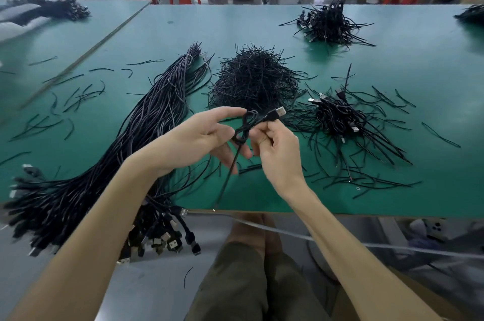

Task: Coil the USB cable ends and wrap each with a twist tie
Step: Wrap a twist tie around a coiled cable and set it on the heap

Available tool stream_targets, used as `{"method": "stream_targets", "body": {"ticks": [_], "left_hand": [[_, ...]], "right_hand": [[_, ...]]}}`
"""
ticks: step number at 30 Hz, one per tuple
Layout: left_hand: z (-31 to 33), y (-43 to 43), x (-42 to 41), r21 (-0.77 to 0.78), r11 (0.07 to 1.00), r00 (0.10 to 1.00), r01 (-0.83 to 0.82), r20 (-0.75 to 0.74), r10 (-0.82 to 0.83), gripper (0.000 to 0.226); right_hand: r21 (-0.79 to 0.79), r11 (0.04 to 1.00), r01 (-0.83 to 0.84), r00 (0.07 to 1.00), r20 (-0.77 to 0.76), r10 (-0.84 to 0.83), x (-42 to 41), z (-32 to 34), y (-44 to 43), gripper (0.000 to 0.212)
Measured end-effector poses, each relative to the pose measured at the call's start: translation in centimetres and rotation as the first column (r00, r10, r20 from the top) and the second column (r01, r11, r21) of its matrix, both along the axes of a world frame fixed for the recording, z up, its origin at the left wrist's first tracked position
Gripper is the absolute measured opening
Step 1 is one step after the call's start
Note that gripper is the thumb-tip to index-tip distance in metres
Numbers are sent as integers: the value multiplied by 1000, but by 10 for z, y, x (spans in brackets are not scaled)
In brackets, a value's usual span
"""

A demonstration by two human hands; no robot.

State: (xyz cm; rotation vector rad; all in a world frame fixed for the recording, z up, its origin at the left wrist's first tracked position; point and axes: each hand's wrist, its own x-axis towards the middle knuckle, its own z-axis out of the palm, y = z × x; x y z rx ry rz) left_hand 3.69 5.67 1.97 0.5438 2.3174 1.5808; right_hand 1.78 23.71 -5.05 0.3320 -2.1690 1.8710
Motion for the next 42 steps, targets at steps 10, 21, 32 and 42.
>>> {"method": "stream_targets", "body": {"ticks": [10,21,32,42], "left_hand": [[-16,1,-16,-216,961,916,-174,-393,78,57],[-27,19,-10,-177,960,809,-219,-583,77,37],[-24,38,-4,-209,862,801,-462,-516,304,24],[-18,43,0,-412,753,766,-513,-615,185,35]], "right_hand": [[-186,960,-208,946,211,245,0,2,2,22],[-242,945,-221,937,215,275,2,6,-3,27],[62,987,-147,989,14,147,1,1,3,19],[287,956,-56,984,-146,102,-3,-4,8,21]]}}
